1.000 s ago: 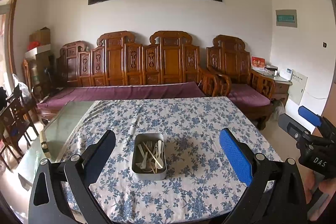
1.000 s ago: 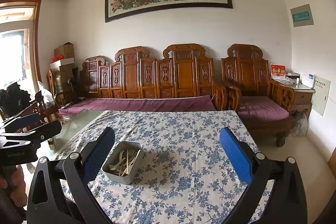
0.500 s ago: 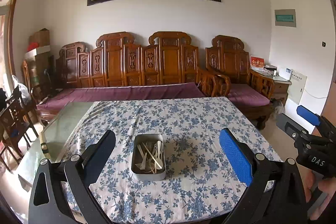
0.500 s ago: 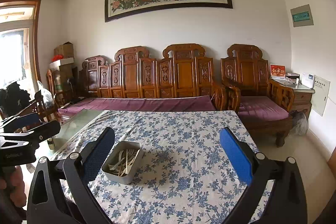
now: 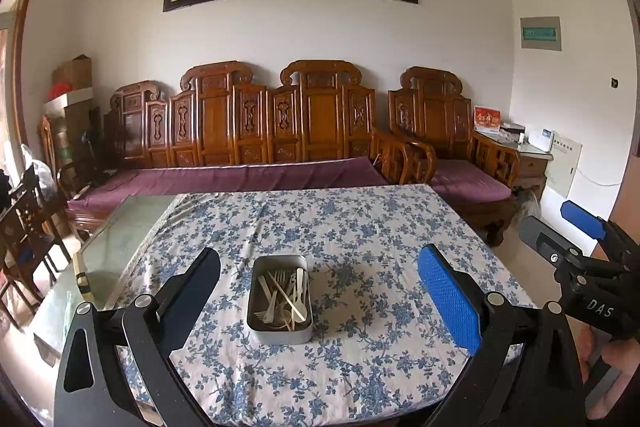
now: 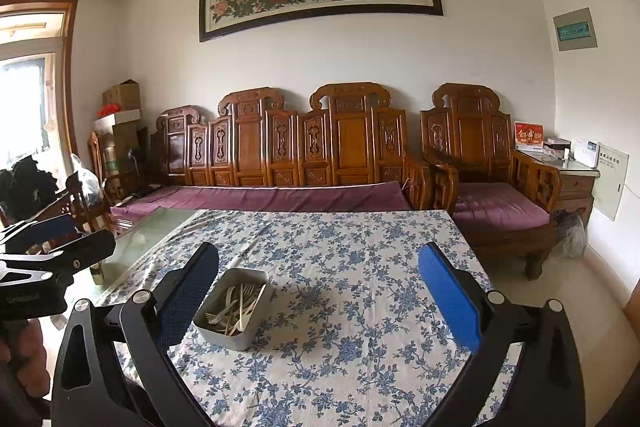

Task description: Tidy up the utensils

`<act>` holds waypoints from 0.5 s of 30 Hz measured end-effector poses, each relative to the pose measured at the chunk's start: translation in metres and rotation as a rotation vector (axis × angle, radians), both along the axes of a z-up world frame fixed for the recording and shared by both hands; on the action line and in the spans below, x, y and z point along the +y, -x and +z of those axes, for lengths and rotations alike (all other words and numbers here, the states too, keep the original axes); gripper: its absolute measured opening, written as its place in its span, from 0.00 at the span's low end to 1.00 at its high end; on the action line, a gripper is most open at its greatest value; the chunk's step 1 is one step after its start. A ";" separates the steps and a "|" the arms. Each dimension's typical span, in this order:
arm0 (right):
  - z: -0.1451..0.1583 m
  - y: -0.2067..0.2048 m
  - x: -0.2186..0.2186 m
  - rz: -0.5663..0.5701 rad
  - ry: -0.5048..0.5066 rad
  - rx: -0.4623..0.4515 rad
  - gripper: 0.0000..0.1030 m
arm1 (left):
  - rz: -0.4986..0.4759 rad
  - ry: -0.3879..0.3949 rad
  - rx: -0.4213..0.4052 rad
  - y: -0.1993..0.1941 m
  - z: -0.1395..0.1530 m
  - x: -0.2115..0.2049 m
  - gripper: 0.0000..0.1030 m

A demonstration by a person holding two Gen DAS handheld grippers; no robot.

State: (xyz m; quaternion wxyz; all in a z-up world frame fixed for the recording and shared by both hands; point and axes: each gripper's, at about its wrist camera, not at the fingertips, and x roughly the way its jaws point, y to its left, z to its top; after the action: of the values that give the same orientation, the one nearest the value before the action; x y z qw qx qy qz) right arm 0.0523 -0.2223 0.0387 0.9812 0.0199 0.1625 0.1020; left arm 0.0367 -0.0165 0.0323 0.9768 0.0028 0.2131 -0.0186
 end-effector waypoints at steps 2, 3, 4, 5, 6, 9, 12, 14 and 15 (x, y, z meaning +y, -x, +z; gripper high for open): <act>0.000 0.000 0.000 0.001 0.001 0.000 0.98 | -0.002 0.000 0.000 0.000 0.000 0.000 0.93; -0.001 0.000 -0.001 0.001 0.001 0.001 0.98 | -0.001 0.000 0.001 0.000 0.000 0.000 0.93; 0.000 0.000 -0.001 0.001 0.001 0.000 0.98 | -0.001 -0.001 0.000 0.000 0.000 0.000 0.93; 0.000 0.000 0.000 0.000 0.000 0.000 0.98 | -0.002 -0.002 0.001 0.000 0.000 0.000 0.93; 0.000 0.000 -0.001 -0.001 0.001 -0.001 0.98 | -0.003 -0.002 0.002 0.000 0.000 0.000 0.93; -0.001 0.000 0.000 -0.001 0.001 0.000 0.98 | -0.004 -0.003 0.003 0.000 0.000 0.001 0.93; -0.001 0.000 0.000 0.000 0.001 0.001 0.98 | -0.003 -0.004 0.002 0.000 0.000 0.002 0.93; 0.000 0.000 0.000 -0.001 0.002 0.000 0.98 | -0.004 -0.004 0.003 0.000 0.000 0.002 0.93; 0.000 0.000 0.000 -0.001 0.001 0.000 0.98 | -0.004 -0.004 0.004 -0.001 0.000 0.002 0.93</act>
State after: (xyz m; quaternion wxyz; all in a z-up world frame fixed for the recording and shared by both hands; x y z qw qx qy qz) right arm 0.0527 -0.2227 0.0382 0.9812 0.0195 0.1627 0.1016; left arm 0.0373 -0.0149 0.0321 0.9763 0.0049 0.2153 -0.0201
